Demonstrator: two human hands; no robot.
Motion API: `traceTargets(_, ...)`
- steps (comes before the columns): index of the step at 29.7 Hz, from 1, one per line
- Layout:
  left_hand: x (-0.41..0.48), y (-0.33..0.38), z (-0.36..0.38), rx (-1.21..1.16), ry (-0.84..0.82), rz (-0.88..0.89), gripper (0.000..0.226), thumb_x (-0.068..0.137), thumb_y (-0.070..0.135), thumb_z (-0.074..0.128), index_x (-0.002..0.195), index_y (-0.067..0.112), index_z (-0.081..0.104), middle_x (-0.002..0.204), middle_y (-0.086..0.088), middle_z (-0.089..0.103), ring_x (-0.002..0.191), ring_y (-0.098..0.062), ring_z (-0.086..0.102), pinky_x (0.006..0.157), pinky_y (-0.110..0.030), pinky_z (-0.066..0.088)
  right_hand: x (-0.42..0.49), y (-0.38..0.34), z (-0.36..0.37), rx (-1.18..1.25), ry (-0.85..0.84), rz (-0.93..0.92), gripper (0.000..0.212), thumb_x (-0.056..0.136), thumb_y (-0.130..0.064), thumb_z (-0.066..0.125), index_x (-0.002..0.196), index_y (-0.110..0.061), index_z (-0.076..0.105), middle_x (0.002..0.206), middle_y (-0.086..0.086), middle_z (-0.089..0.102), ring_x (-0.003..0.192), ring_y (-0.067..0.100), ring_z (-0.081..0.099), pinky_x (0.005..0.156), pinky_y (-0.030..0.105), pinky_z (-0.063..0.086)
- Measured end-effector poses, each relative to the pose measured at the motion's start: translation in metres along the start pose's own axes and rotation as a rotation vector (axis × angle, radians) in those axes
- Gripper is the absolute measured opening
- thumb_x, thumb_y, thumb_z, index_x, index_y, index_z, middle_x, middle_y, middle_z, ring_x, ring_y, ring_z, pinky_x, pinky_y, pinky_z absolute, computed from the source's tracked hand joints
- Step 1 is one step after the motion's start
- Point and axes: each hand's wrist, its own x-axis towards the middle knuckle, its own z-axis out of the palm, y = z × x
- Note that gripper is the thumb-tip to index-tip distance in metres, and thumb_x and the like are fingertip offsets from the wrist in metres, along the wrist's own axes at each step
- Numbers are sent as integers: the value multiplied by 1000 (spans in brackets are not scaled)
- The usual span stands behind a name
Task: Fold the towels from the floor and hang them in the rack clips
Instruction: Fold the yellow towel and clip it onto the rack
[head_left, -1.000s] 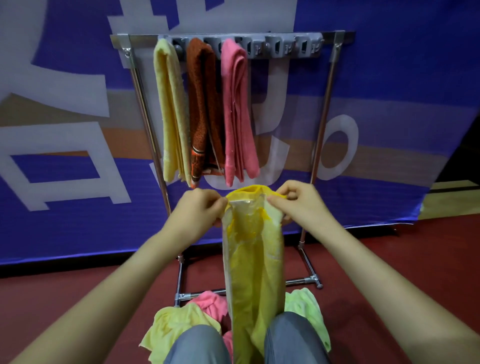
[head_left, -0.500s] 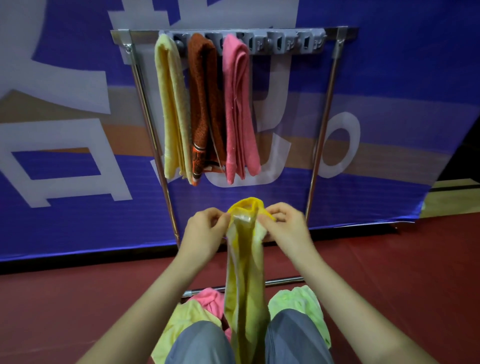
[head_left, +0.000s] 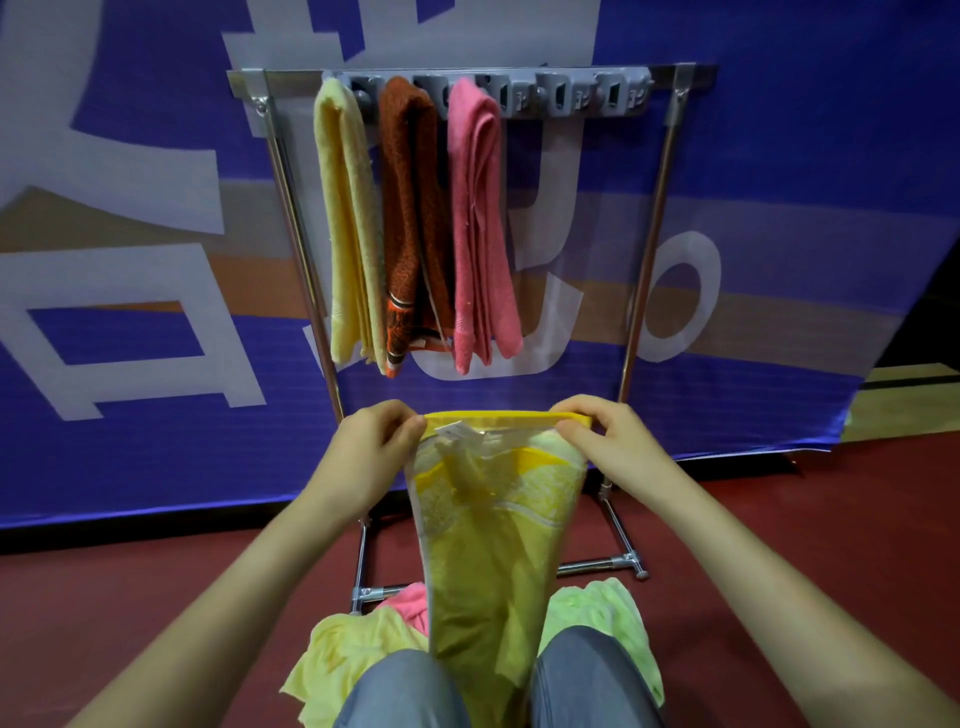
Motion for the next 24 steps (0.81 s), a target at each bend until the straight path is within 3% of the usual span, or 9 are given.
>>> traceTargets(5, 0, 0, 5, -26, -27, -2, 22, 91, 17, 48, 74, 8, 59, 61, 2, 56, 60, -11, 52, 61, -26, 44, 0, 5, 6, -9, -29, -15, 9, 78, -17, 67, 87, -15, 67, 85, 2, 68, 84, 17, 62, 81, 36, 49)
traceTargets(8, -1, 0, 8, -23, -43, 22, 22, 91, 17, 48, 74, 8, 60, 60, 4, 56, 56, -3, 53, 54, -13, 40, 0, 8, 14, -36, 49, 41, 22, 67, -43, 71, 75, -23, 67, 77, 1, 69, 81, 21, 64, 79, 44, 51)
traceTargets(11, -2, 0, 9, -9, -50, 35, 25, 91, 17, 49, 67, 17, 56, 58, 6, 55, 56, 2, 53, 54, -12, 39, 2, 8, 21, -121, 145, 89, 42, 56, -62, 66, 64, -22, 61, 61, -1, 61, 69, 19, 59, 69, 43, 48)
traceTargets(16, -10, 2, 18, 34, -30, 26, 22, 91, 21, 49, 72, 14, 59, 59, 6, 57, 58, -8, 54, 59, -28, 43, -3, -3, 28, -344, 268, 123, 47, 70, -52, 65, 48, -18, 42, 47, -2, 42, 64, 21, 49, 61, 31, 37)
traceTargets(19, -14, 8, 32, 50, 38, 15, 22, 89, 24, 51, 73, 12, 61, 60, 1, 61, 59, -14, 56, 60, -33, 45, -4, -5, 38, -331, 319, 139, 47, 74, -43, 62, 47, -14, 36, 47, 0, 39, 65, 28, 50, 56, 31, 34)
traceTargets(24, -17, 15, 50, 33, 141, -3, 23, 87, 25, 53, 79, 6, 65, 70, -11, 68, 69, -25, 62, 64, -36, 46, -5, -2, 48, -203, 323, 169, 46, 75, -35, 61, 46, -14, 32, 46, 2, 35, 57, 24, 41, 49, 30, 26)
